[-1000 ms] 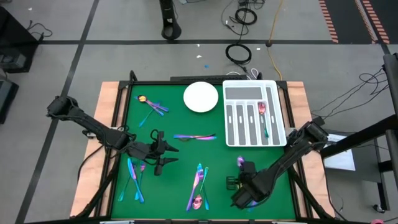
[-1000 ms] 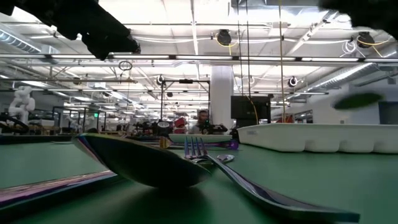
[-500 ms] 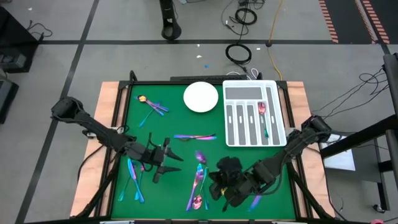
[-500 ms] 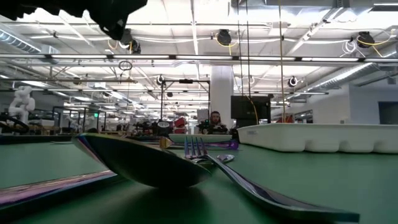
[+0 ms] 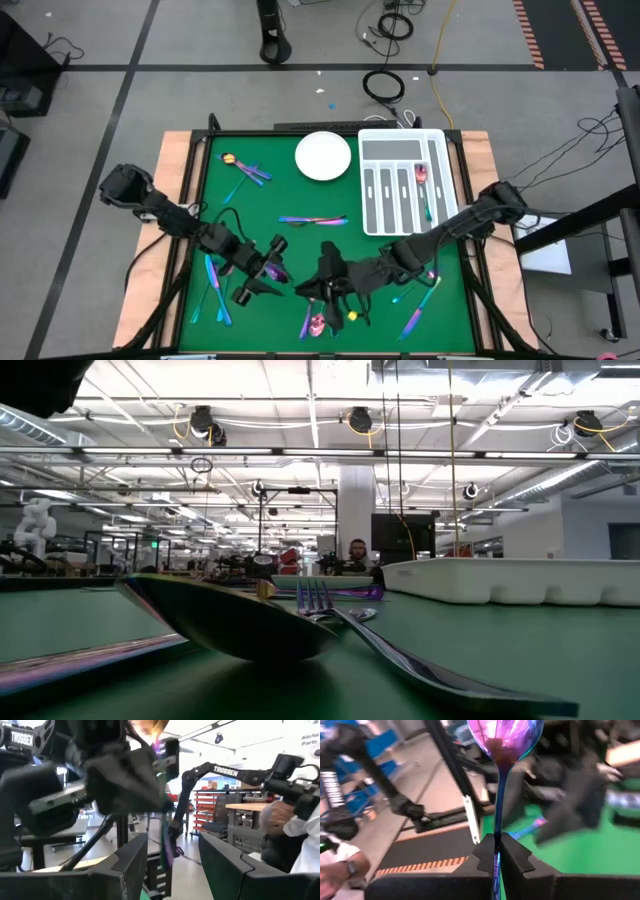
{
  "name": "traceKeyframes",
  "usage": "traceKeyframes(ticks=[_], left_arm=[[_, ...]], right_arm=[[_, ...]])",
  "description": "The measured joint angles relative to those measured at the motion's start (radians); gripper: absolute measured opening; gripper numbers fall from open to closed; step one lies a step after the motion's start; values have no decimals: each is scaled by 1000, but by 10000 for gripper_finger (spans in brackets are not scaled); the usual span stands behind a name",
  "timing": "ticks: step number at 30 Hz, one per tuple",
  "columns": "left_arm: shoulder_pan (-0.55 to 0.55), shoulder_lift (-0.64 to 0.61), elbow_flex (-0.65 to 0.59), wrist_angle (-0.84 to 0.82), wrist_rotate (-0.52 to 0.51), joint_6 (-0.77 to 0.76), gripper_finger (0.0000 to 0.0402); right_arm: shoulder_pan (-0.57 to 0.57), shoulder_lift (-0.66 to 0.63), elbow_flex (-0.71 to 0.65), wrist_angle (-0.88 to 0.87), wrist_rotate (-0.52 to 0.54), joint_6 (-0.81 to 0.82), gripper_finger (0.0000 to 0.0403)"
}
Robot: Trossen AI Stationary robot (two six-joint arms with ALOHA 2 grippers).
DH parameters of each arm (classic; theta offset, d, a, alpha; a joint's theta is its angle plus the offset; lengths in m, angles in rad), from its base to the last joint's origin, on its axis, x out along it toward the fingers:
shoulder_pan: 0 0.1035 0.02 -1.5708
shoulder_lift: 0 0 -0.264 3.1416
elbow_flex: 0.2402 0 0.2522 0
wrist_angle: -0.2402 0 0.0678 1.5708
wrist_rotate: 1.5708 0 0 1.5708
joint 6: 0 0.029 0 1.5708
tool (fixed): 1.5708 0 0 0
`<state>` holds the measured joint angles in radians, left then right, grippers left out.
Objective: Sort silverware
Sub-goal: Put the iridescent spoon into the white silverware tray
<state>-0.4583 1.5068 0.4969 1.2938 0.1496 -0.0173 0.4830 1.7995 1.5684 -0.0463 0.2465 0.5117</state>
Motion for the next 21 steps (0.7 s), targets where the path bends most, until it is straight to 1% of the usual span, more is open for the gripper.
traceKeyframes(ticks=[4, 10, 12, 16, 21], left_arm=[[0, 1, 0, -2, -20, -3, 180], [0, 1, 0, 41, -18, 5, 180], [1, 1, 0, 45, 17, 6, 180], [0, 1, 0, 46, 104, 6, 180], [0, 1, 0, 52, 172, 6, 180]], right_arm=[[-10, 18, 0, 83, -81, -71, 0], [-31, 80, 1, 137, -179, -32, 0], [-37, 99, 0, 153, -200, -18, 0], [-39, 110, 0, 154, -199, -11, 0], [-38, 110, 0, 196, -193, -48, 0]])
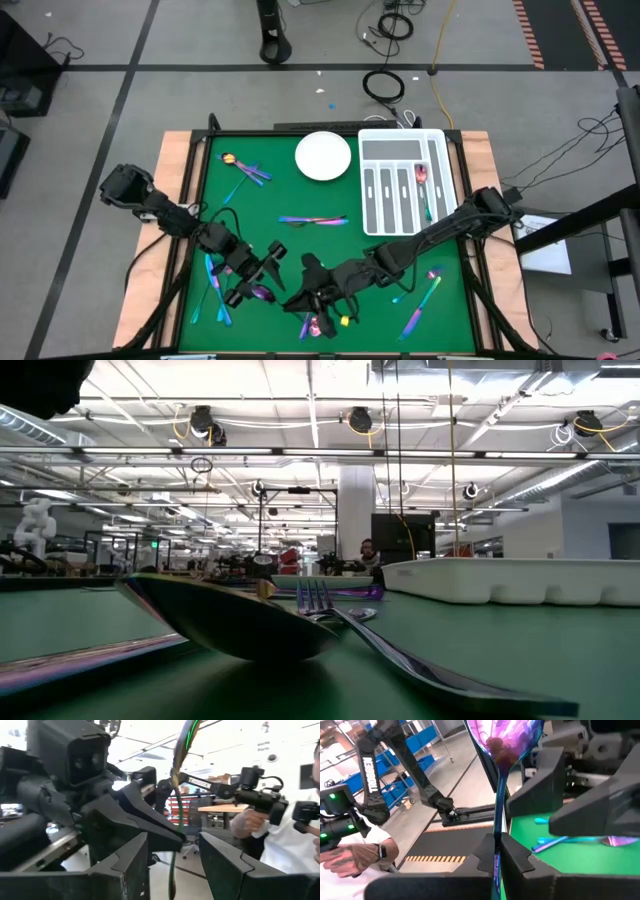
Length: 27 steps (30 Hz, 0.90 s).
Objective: Sort silverware
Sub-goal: Put the iridescent spoon into the white silverware tray
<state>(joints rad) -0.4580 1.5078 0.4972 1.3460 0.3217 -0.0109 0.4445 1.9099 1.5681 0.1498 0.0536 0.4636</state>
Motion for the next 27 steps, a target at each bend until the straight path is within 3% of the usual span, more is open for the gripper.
traceKeyframes(ticks=[16, 20, 25, 27], left_arm=[[0, 0, 0, 33, -31, -10, 174], [0, 0, 0, 33, -26, -10, 131], [1, 0, 2, 31, -18, -9, 23], [2, 0, 2, 28, -23, -7, 11]], right_arm=[[-48, 0, -21, -5, 25, 20, 0], [-52, 0, -21, -22, 23, 21, 0], [-52, 0, -21, -22, 19, 21, 0], [-52, 0, -21, -25, 19, 22, 0]])
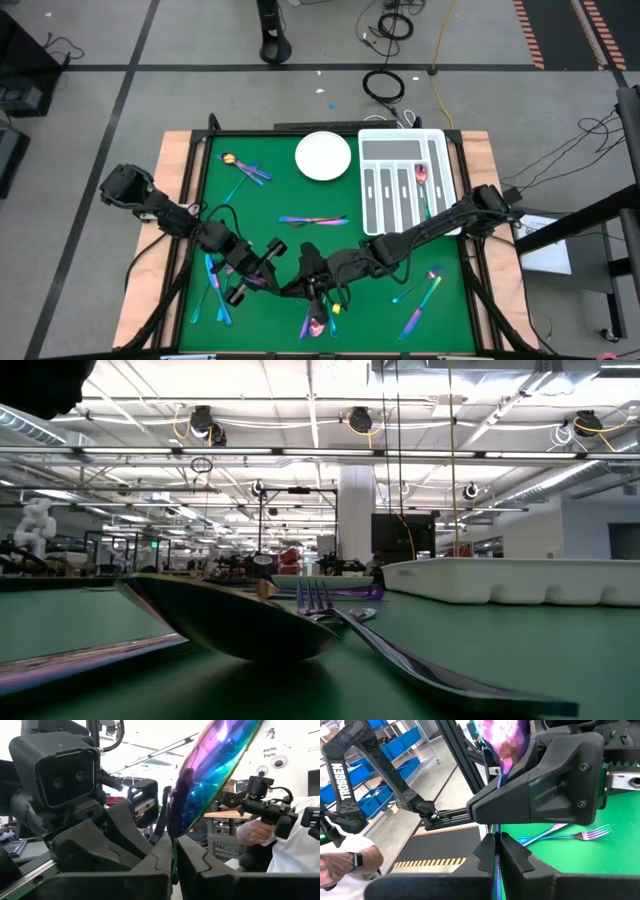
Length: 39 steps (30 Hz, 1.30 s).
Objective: Sort silverware
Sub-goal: Put the iridescent spoon into the white silverware tray
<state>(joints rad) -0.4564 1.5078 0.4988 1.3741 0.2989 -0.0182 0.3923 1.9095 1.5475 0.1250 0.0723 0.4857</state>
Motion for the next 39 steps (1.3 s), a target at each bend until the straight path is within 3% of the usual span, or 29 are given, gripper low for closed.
traceKeyframes(ticks=[5, 11, 14, 17, 21, 26, 39], left_arm=[[0, 0, 0, -3, -15, -7, 6], [10, -6, 0, -9, -43, -84, 4], [17, -17, 0, -50, -117, -118, 3], [18, -40, 0, -126, -258, -133, 3], [18, -65, 0, -221, -382, -133, 3], [16, -79, 0, -252, -420, -128, 2], [18, -79, 0, -265, -476, -126, 1]], right_arm=[[-4, -1, 0, 1, 0, -39, 26], [-15, -59, 0, -76, 11, -67, 92], [-21, -102, 0, -165, 26, -57, 121], [-11, -125, 0, -240, 127, -43, 137], [9, -127, 0, -364, 238, -30, 140], [16, -114, 0, -473, 326, 15, 136], [19, -43, -1, -368, 374, -37, 135]])
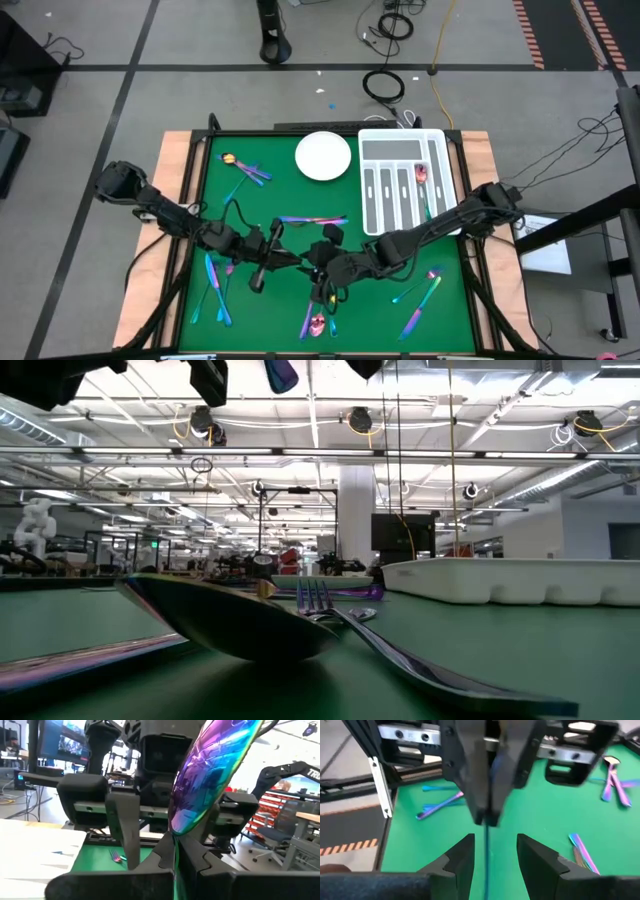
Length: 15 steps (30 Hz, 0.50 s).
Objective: Sort silverware
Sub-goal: Put the iridescent spoon into the white silverware tray
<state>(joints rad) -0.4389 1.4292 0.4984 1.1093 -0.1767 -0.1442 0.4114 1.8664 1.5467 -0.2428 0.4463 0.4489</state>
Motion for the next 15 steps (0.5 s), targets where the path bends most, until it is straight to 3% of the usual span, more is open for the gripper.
traceKeyframes(ticks=[6, 9, 12, 15], left_arm=[[0, 0, 0, -1, -16, 0, 2], [0, 0, 0, -1, -16, -5, 2], [0, 0, 0, -2, -16, -6, 2], [0, 1, 0, -12, -10, -7, 4]], right_arm=[[-6, 11, 0, 21, 0, -18, 122], [-6, 11, 0, 22, 2, -29, 85], [-6, 11, 0, 21, 0, -51, 22], [-6, 11, 0, 18, -1, -40, 7]])
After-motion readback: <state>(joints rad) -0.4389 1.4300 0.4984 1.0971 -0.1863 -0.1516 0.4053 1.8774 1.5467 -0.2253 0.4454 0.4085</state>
